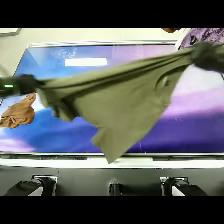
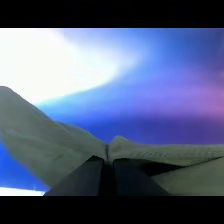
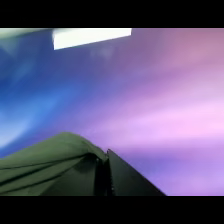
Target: Fold the clothes and pants, and hang the long-sleeved shirts on hangers.
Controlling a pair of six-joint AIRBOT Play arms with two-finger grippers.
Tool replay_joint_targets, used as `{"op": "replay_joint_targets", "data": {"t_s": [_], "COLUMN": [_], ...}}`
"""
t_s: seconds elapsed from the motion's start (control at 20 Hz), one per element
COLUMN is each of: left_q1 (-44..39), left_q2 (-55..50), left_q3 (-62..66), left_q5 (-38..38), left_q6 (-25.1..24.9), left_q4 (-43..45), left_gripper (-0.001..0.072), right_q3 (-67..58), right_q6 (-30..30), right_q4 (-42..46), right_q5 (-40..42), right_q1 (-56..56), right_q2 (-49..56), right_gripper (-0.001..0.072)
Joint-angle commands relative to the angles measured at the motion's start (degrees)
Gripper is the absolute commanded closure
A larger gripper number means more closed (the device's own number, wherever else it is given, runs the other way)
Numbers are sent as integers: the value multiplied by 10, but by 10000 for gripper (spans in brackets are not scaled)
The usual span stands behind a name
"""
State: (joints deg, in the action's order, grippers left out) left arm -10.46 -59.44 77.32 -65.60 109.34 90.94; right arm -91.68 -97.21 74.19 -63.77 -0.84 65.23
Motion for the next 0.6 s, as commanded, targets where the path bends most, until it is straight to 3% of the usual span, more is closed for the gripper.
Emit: {"op": "replay_joint_targets", "data": {"t_s": [0.0,0.2,0.45,0.5,0.55], "left_q1": [0,1,2,2,4], "left_q2": [-163,-329,-404,-404,-403], "left_q3": [-38,-17,45,55,68], "left_q5": [42,72,72,70,61], "left_q6": [-1,-20,-42,-42,-44], "left_q4": [-5,-5,-5,-4,-5], "left_gripper": [689,690,672,569,418], "right_q3": [-1,-1,-1,-1,-1], "right_q6": [-8,-28,-66,-66,-69], "right_q4": [-24,-33,-75,-78,-84], "right_q5": [7,86,143,142,133], "right_q1": [24,55,54,54,54], "right_q2": [186,341,394,394,392], "right_gripper": [682,682,681,660,543]}}
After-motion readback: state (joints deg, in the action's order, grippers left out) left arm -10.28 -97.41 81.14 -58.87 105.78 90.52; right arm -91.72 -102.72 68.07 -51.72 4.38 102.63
